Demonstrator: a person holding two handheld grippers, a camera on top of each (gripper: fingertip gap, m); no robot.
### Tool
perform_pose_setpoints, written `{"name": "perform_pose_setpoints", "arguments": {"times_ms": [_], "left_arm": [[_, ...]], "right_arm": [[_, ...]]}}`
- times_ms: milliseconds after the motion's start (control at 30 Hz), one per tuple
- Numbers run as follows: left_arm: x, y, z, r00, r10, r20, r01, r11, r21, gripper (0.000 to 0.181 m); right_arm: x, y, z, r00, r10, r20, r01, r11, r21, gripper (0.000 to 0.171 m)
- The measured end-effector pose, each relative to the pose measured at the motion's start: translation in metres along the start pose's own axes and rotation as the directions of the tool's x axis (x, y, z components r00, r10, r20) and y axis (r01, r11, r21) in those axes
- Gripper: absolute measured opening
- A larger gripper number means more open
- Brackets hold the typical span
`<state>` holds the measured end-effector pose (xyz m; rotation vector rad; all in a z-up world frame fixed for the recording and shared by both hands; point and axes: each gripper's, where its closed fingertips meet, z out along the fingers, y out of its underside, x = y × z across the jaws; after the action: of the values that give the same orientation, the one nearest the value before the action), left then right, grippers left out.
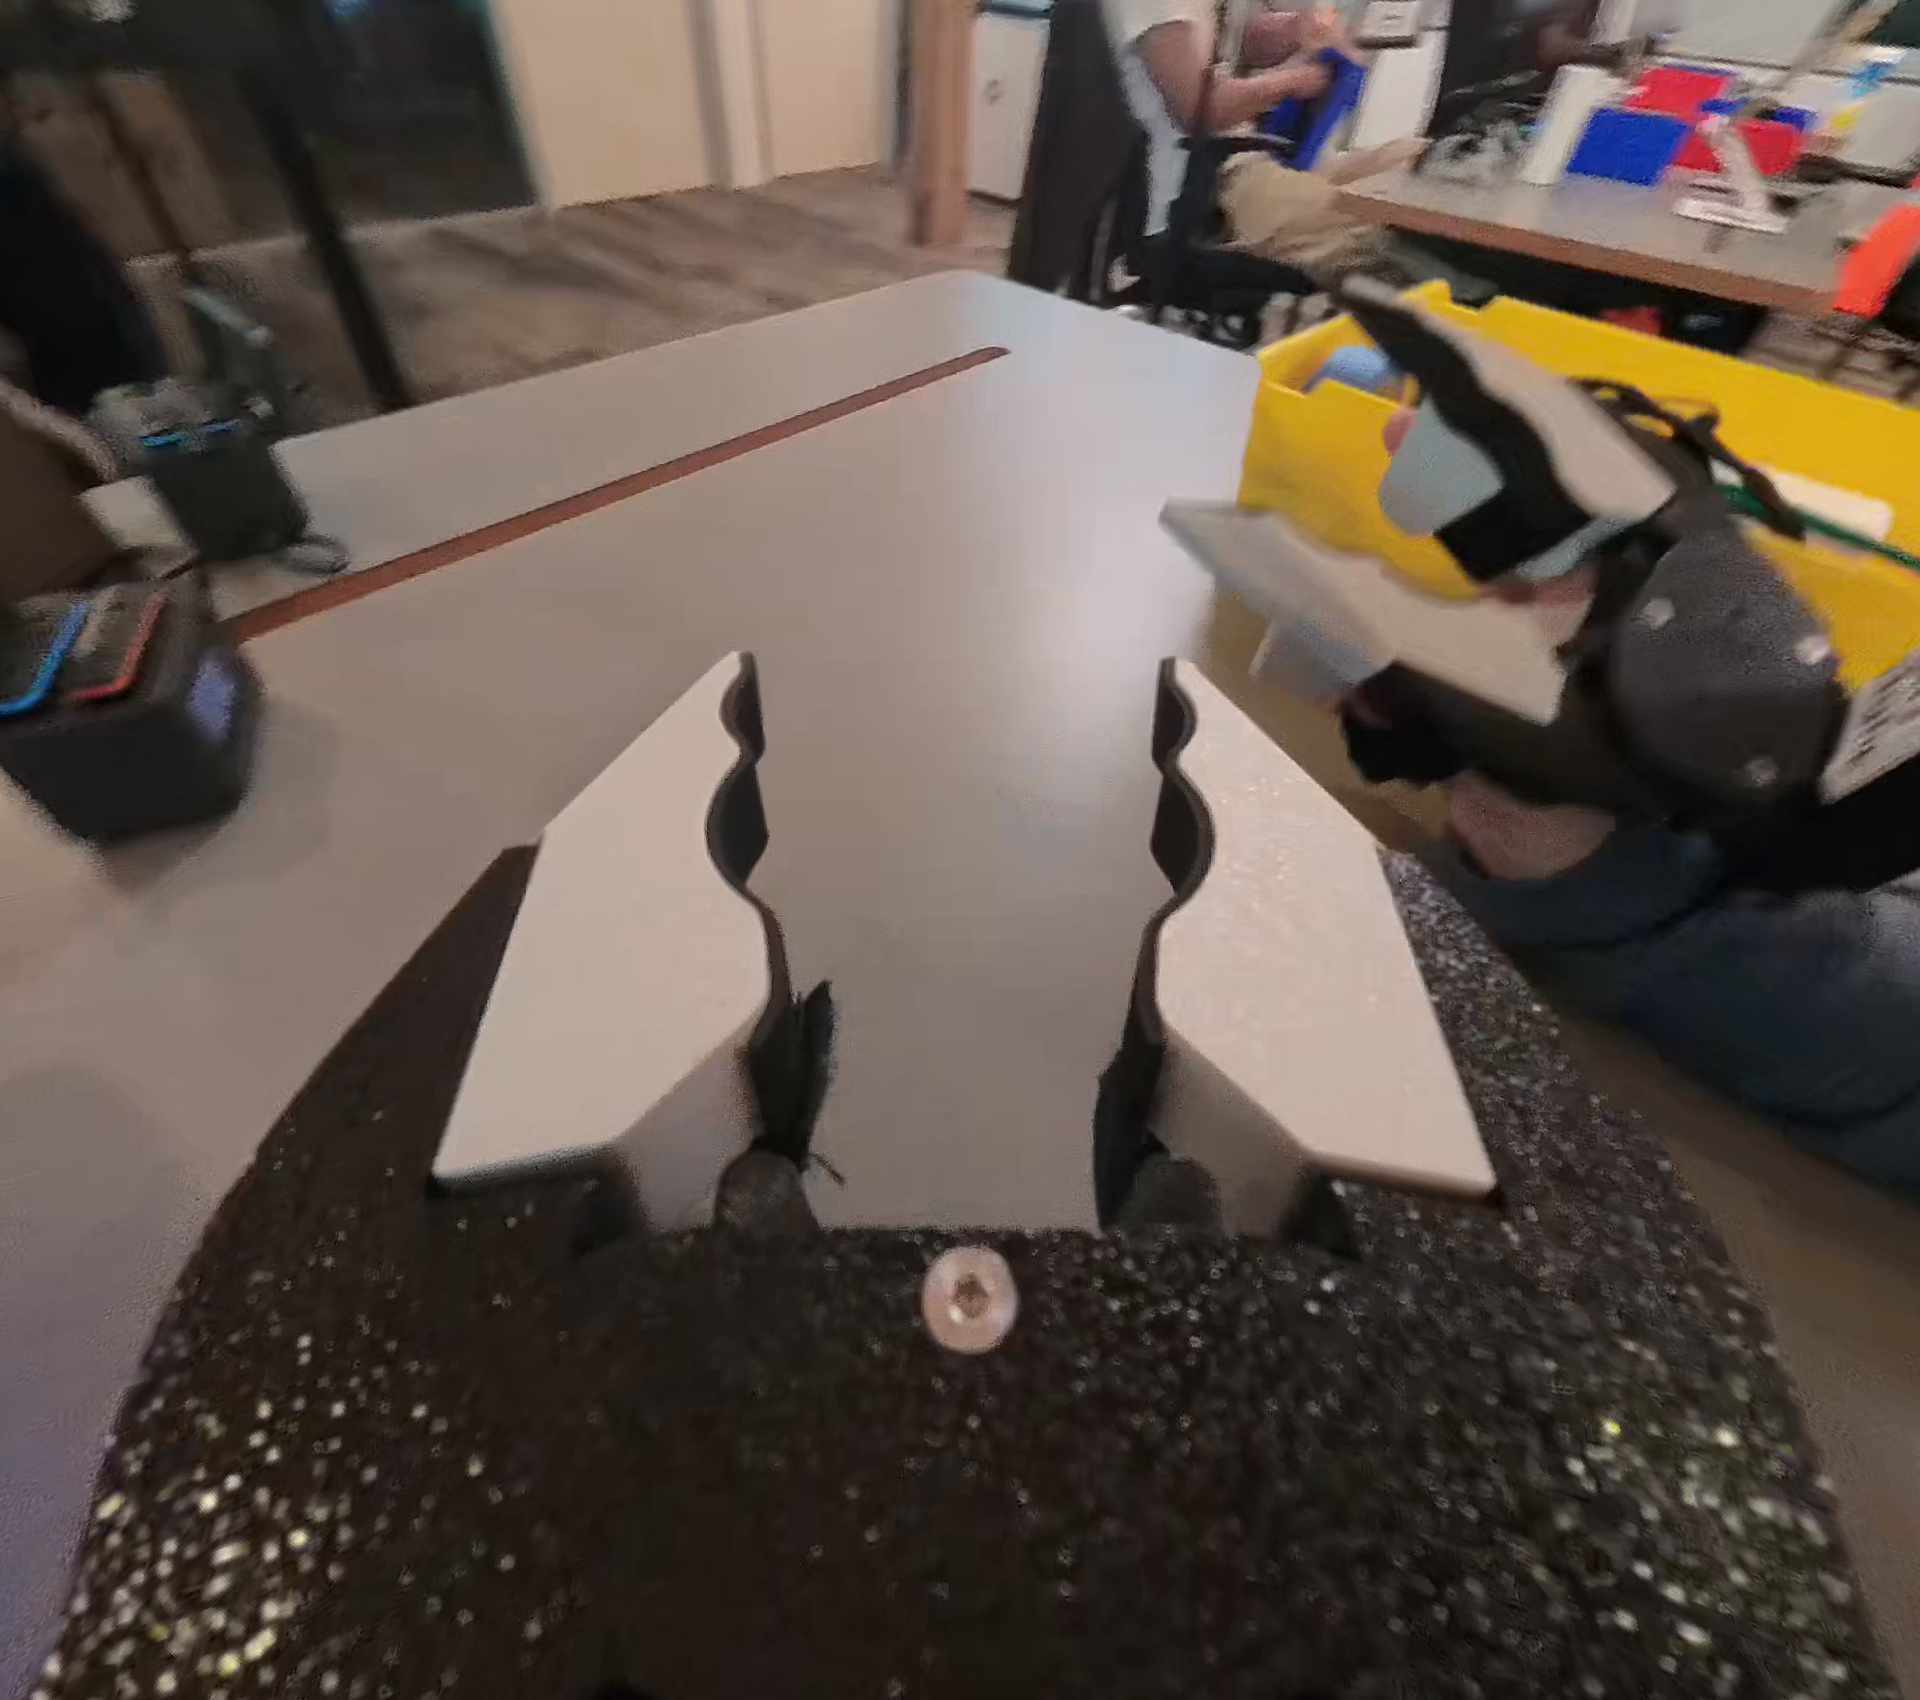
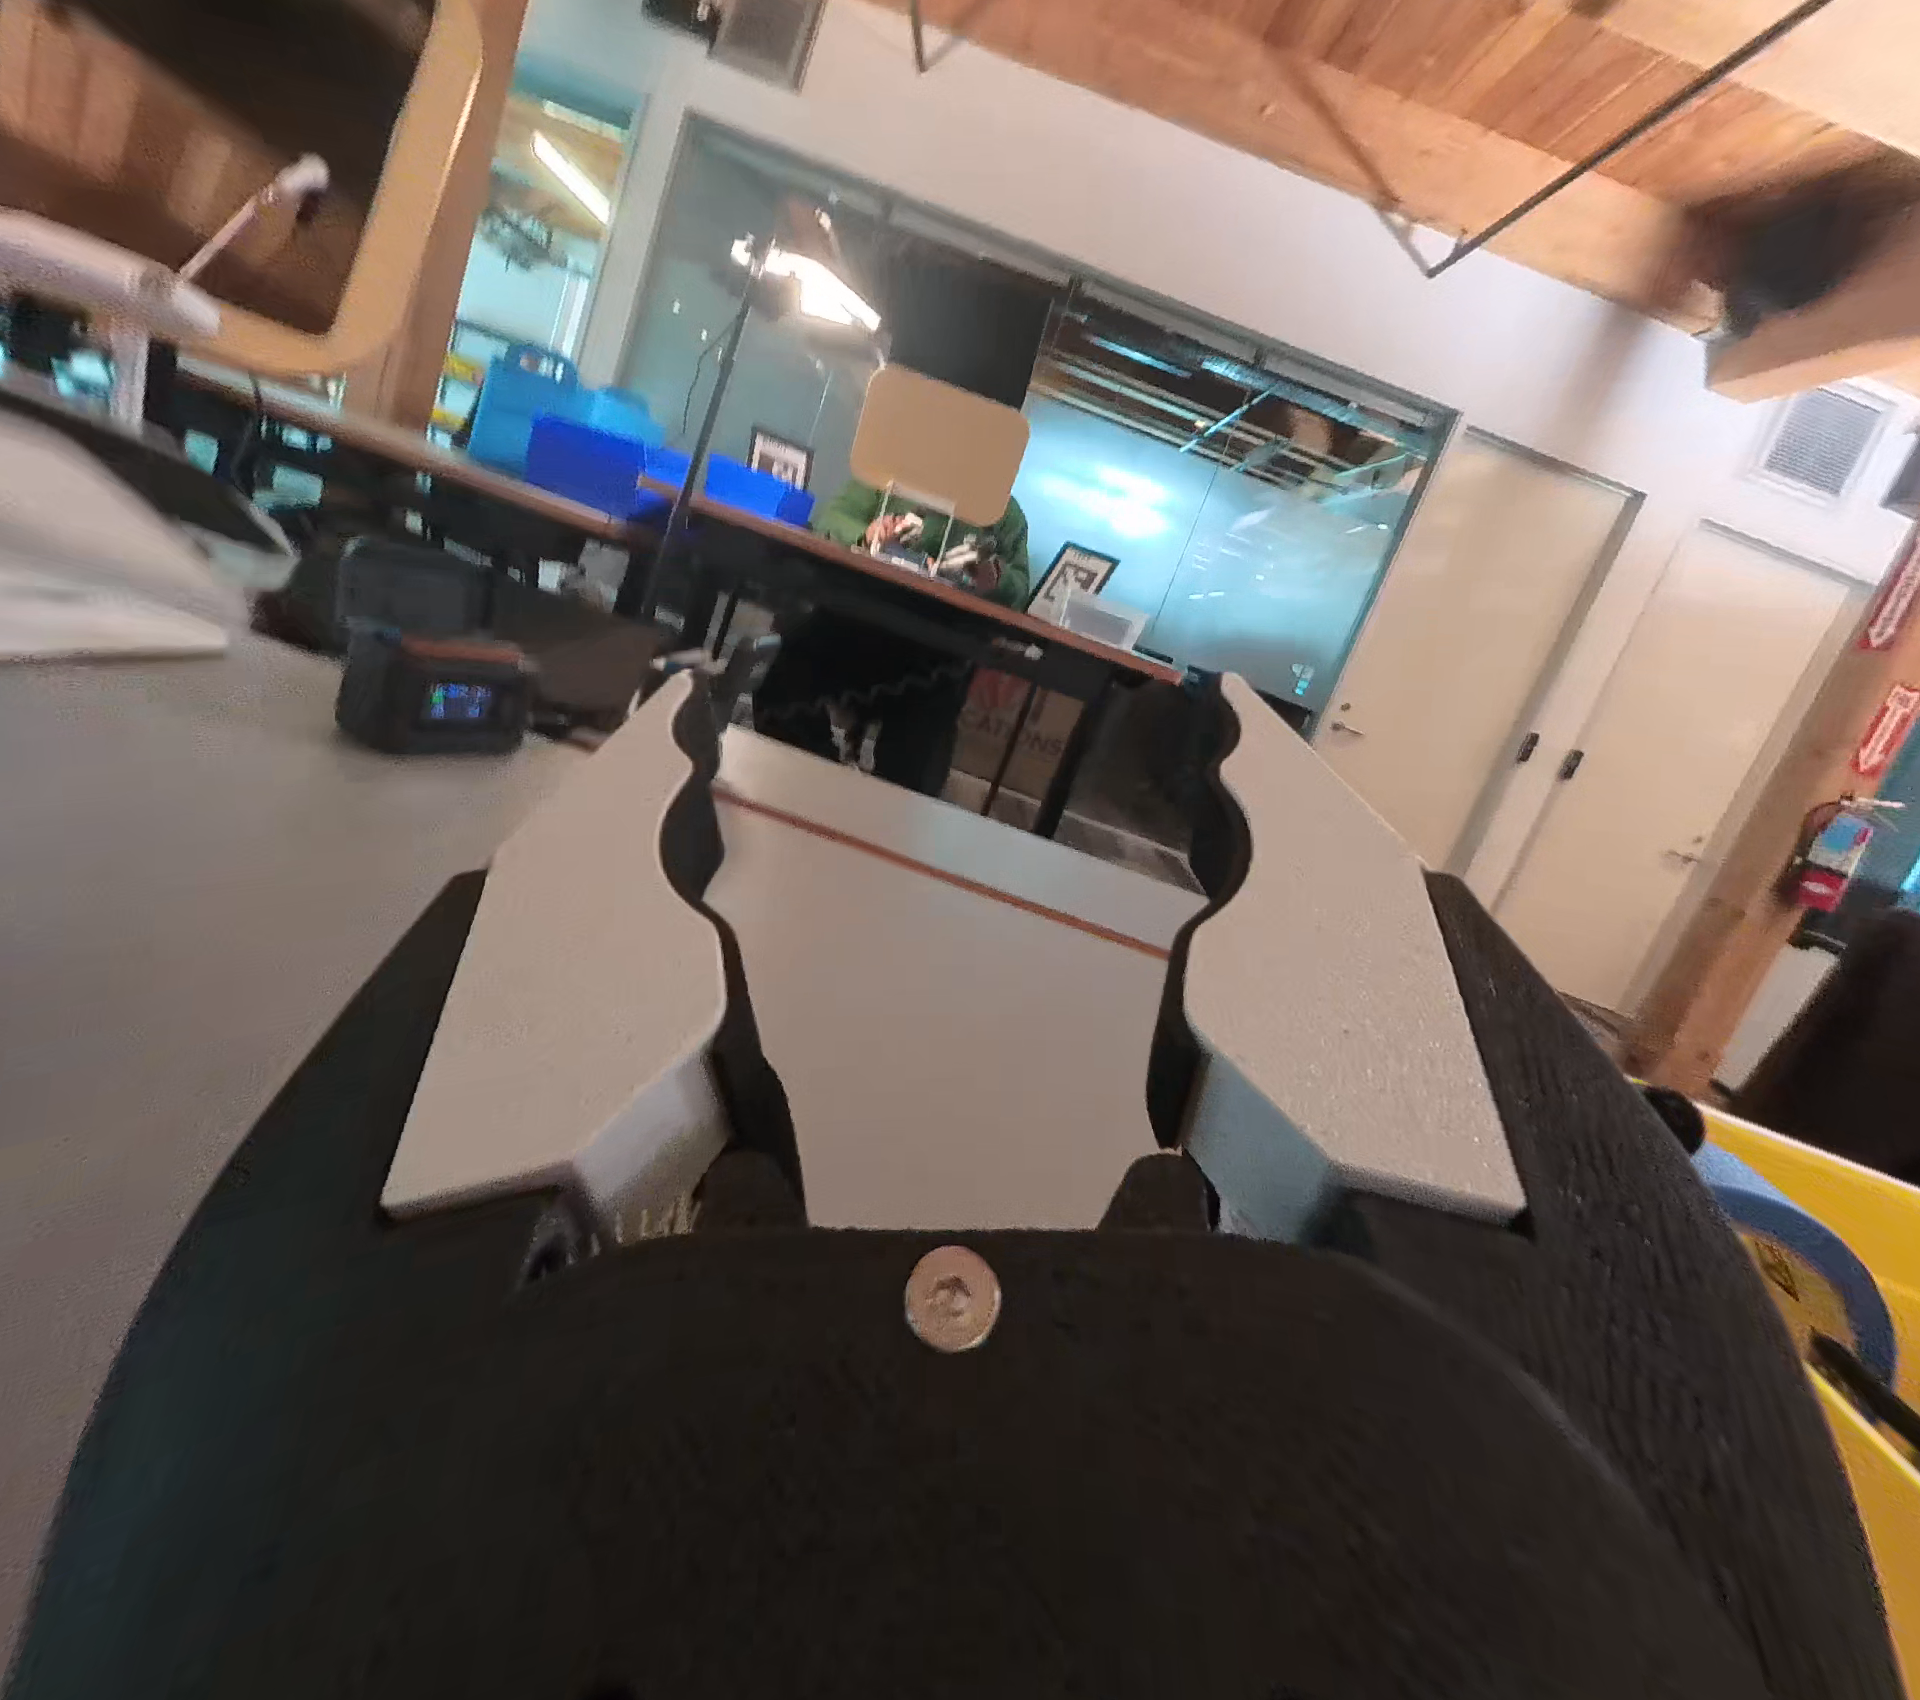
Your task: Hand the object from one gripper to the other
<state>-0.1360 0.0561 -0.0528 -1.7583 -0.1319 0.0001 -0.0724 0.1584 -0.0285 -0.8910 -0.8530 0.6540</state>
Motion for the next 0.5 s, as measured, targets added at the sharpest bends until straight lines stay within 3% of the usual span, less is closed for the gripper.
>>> {"name": "perform_pose_setpoints", "arguments": {"times_ms": [133,267,367,500], "left_arm": [[-0.006,-0.036,-0.055,0.996,-0.046,0.072,0.044,0.998,0.036,0.073],[-0.101,-0.04,-0.132,0.928,-0.006,0.372,0.041,0.995,-0.088,0.067],[-0.171,-0.007,-0.182,0.874,-0.002,0.487,0.158,0.947,-0.279,0.062],[-0.207,0.068,-0.22,0.869,-0.129,0.477,0.401,0.749,-0.528,0.05]], "right_arm": [[-0.006,0.011,0.004,0.998,0.038,0.042,-0.037,0.999,-0.035,0.091],[-0.009,0.017,0.007,0.993,0.091,0.072,-0.087,0.995,-0.052,0.09],[-0.01,0.02,0.008,0.99,0.113,0.083,-0.107,0.992,-0.065,0.086],[-0.013,0.023,0.01,0.987,0.126,0.096,-0.119,0.99,-0.076,0.084]]}}
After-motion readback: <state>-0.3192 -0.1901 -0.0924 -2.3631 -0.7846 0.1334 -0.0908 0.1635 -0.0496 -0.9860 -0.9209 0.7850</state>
